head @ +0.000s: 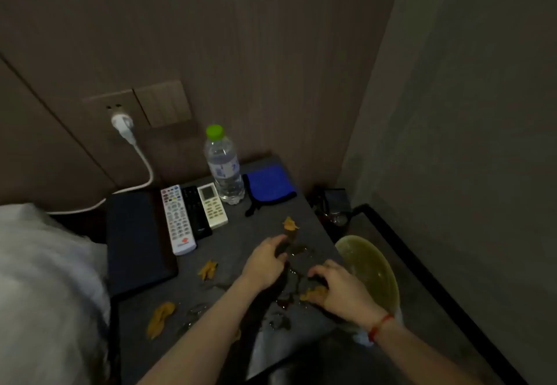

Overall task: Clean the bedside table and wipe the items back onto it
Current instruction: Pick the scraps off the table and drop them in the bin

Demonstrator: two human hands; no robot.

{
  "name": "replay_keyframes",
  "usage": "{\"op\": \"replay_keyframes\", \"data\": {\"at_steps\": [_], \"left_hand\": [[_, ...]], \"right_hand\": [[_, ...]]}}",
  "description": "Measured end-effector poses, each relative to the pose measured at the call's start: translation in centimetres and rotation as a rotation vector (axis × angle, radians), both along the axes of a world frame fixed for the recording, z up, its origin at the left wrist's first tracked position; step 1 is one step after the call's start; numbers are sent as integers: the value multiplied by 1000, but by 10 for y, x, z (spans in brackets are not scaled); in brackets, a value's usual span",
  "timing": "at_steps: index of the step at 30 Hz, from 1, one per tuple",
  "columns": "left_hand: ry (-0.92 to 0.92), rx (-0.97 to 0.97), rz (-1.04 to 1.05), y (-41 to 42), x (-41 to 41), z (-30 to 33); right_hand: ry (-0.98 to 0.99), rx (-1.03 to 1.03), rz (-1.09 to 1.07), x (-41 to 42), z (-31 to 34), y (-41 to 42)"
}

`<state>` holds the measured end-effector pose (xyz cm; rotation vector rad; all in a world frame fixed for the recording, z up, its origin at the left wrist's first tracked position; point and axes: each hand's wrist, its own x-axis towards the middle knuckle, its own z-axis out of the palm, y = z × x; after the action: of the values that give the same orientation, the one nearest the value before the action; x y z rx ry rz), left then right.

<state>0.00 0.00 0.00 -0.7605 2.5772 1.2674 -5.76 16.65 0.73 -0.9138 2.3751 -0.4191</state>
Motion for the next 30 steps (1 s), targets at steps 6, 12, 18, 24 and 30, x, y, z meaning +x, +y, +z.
{"op": "replay_keyframes", "data": {"at_steps": [6,12,18,24,30], "left_hand": [[35,-302,-22,-8,-23,-29],[91,-468,37,-12,-54,-36],[57,-500,150,-5,-70,-39],[184,-344,211,25,-75,-25],[78,-227,-92,109,-107,-29]], "right_hand": [[80,71,18,5,-37,-3],[120,30,25,4,-48,-5],[92,-172,-86,-1,-50,3],[113,-494,-465,-41,-36,34],[-181,-298,-879,-95,-86,90]]}}
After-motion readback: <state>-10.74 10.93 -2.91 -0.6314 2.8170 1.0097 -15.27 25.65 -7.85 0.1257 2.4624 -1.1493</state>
